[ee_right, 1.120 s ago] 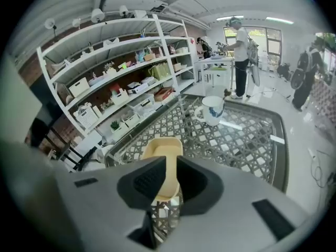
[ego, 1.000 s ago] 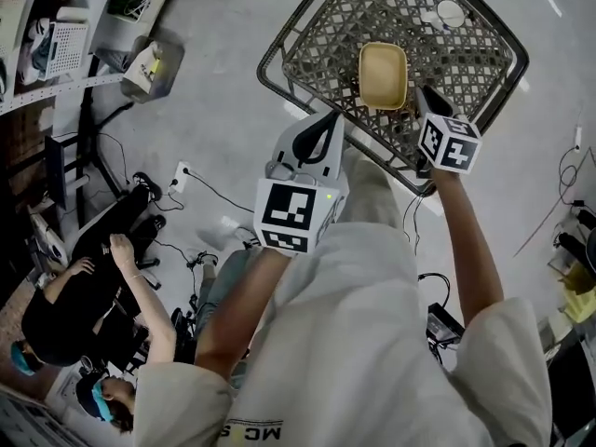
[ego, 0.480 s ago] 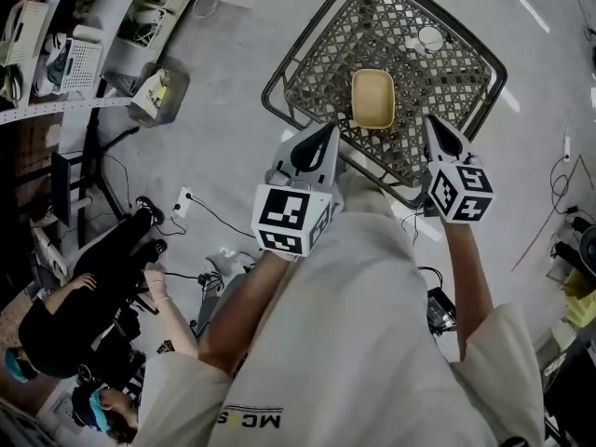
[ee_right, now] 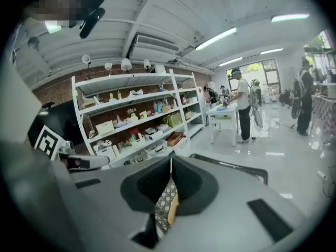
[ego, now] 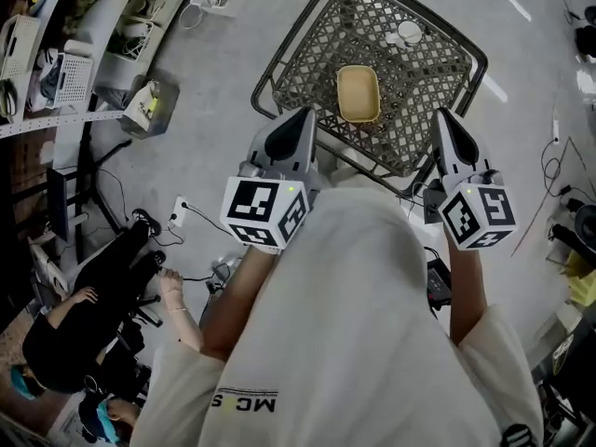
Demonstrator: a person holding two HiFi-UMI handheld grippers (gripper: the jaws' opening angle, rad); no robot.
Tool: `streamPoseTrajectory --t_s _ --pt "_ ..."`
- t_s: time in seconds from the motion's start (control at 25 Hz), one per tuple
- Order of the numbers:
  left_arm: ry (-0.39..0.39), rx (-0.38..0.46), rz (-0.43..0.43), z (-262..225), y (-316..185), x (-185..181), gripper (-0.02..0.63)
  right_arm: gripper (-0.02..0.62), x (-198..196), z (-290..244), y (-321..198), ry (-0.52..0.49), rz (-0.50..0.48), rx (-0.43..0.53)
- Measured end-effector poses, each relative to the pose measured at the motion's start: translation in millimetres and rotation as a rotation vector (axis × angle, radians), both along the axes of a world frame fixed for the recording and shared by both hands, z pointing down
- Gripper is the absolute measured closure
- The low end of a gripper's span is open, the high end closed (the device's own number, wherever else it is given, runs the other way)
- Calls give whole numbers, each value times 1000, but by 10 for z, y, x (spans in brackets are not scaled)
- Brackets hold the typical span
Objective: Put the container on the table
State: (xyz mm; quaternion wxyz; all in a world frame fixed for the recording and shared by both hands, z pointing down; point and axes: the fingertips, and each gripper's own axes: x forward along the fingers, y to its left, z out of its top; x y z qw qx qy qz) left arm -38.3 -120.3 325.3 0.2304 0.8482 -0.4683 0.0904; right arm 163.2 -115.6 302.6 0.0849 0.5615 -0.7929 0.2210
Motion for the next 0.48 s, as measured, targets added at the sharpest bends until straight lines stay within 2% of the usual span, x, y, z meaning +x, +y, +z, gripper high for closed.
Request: streamPoseTrajectory --t_s 0.16,0.48 --pt "-14 39 5 -169 29 -93 583 571 31 -352 66 -4 35 110" --pt "-49 85 33 -322 83 -133 583 574 -90 -326 184 2 -8 132"
